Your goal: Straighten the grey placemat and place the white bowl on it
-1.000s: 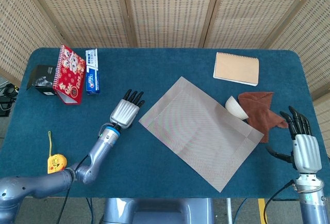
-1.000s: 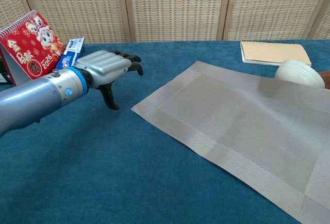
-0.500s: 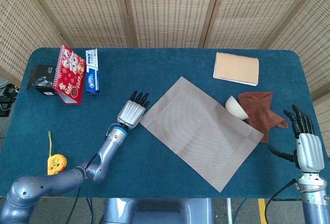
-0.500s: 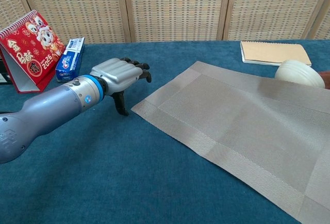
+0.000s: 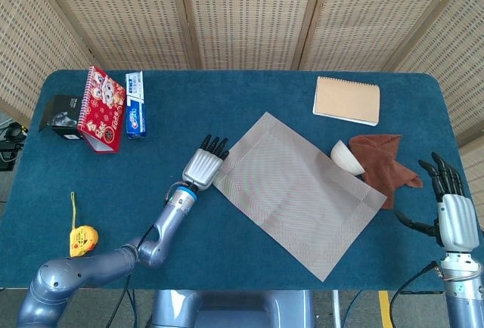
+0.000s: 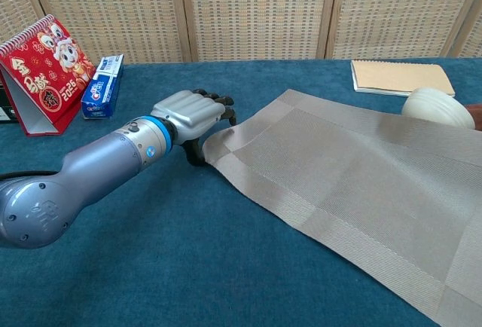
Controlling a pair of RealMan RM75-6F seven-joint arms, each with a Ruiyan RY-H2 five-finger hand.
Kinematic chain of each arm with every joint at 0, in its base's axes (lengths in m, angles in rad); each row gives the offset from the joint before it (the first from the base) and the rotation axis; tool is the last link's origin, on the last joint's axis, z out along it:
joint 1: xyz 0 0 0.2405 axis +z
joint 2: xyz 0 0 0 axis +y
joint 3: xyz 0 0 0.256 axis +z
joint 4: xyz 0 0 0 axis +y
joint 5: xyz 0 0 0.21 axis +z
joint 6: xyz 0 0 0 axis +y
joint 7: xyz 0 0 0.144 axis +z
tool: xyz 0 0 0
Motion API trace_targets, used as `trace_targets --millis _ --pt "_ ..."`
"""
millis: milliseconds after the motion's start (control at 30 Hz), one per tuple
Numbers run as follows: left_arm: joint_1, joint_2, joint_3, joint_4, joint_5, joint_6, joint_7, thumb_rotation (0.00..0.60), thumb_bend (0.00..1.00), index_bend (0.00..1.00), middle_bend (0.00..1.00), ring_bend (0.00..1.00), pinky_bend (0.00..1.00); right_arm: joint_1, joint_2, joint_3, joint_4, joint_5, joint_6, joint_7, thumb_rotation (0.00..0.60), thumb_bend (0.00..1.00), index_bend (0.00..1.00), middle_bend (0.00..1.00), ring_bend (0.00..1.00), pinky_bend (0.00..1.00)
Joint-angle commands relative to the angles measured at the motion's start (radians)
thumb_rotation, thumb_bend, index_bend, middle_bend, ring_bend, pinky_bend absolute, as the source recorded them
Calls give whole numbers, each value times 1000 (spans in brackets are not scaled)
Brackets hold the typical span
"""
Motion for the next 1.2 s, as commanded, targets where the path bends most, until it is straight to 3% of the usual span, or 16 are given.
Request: trace_targets --millis 33,300,467,567,900,1200 --pt "6 3 5 -9 19 17 -23 600 445 218 0 0 0 -1 1 -1 -3 -1 1 1 600 152 165 0 0 0" --pt "7 2 13 -7 43 26 -43 600 447 273 0 0 0 -3 4 -4 -10 -3 -1 0 600 151 165 0 0 0" --pt "6 -15 14 16 57 39 -55 600 447 586 0 0 0 -4 7 -7 -16 -7 -4 3 600 149 166 0 0 0" --pt "7 -20 14 23 65 47 -62 600 447 679 0 0 0 -4 8 -8 -18 -9 -3 7 600 149 166 0 0 0" --pt "30 -6 20 6 80 76 -67 600 496 750 0 0 0 -4 12 -14 -25 -21 -5 9 600 146 173 0 0 0" --pt "110 90 88 -166 113 134 -23 600 527 751 0 0 0 -5 8 -25 -34 -43 2 -6 600 146 172 0 0 0"
